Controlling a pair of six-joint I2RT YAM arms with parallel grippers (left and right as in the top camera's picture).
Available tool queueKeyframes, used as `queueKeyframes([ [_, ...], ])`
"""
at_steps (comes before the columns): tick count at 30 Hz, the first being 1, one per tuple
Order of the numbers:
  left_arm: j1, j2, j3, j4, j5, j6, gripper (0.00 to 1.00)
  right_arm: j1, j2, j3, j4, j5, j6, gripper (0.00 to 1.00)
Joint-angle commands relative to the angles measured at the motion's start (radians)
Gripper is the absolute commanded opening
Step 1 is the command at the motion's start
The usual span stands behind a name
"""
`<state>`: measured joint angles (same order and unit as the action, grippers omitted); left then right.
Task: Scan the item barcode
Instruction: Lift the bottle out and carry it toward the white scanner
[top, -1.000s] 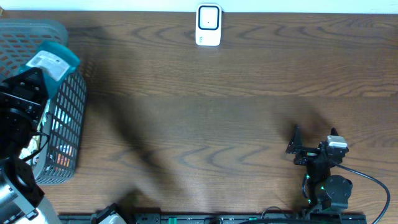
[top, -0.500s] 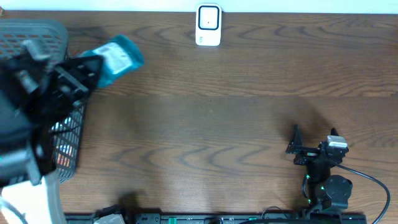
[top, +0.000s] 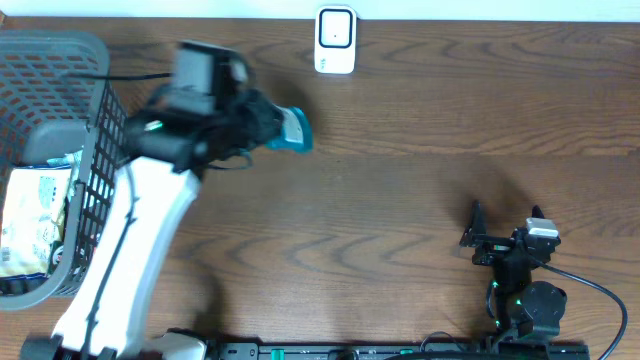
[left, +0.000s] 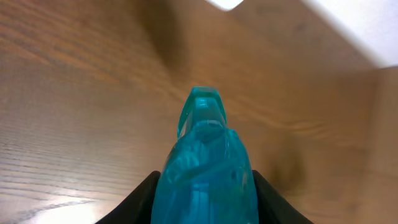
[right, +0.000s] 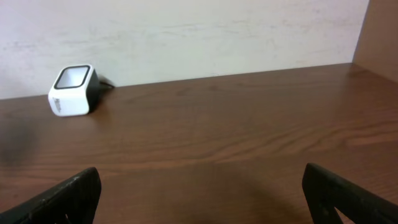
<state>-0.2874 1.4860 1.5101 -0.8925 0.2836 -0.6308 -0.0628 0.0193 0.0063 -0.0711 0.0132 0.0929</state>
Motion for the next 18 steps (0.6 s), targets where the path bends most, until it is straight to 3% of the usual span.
queueKeyframes([
  [1, -0.08, 0.067, 0.041, 0.012, -0.143, 0.009, 0.29, 0.005, -0.001, -0.001, -0.006, -0.009, -0.012, 0.99],
  [18, -0.285, 0.37, 0.041, 0.101, -0.301, 0.056, 0.29, 0.005, -0.001, -0.001, -0.006, -0.008, -0.012, 0.99],
])
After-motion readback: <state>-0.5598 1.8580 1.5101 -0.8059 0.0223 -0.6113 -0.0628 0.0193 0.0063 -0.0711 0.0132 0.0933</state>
